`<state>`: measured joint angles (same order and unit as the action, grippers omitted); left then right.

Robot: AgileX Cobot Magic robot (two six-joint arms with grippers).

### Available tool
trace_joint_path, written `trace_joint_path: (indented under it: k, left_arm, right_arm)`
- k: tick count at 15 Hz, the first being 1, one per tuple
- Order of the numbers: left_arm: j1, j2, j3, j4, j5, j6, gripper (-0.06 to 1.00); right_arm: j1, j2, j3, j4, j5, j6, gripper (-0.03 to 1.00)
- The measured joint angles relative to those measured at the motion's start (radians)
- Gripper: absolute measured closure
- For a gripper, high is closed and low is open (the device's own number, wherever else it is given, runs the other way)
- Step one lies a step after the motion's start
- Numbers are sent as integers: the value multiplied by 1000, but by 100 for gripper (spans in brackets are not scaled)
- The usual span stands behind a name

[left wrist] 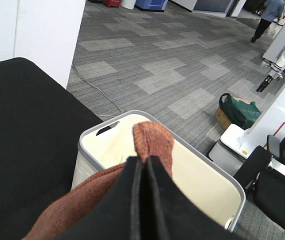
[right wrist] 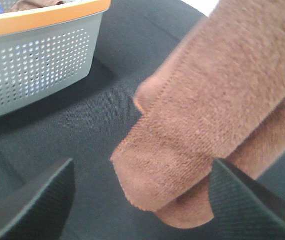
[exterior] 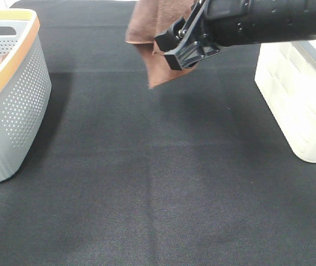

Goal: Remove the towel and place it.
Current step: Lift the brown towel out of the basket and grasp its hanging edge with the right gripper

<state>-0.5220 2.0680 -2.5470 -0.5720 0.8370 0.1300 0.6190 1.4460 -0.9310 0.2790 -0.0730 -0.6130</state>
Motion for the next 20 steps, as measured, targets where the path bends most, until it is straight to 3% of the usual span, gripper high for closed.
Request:
trace_joint_path:
  k: [4, 9, 16, 20]
  left_arm:
    - [0, 1, 0, 119, -16, 0, 94]
    - [-13, 1, 0, 102, -59, -4, 94]
    - [-47, 1, 0, 98, -73, -3, 94]
    - [-48, 1, 0, 102, -72, 17, 94]
  right_arm:
    - [0, -44, 0, 73, 15, 0, 26]
    - [7, -44, -1, 79, 15, 0, 26]
    - [36, 13, -1, 79, -83, 0, 26]
    - [36, 17, -1, 153, -91, 0, 26]
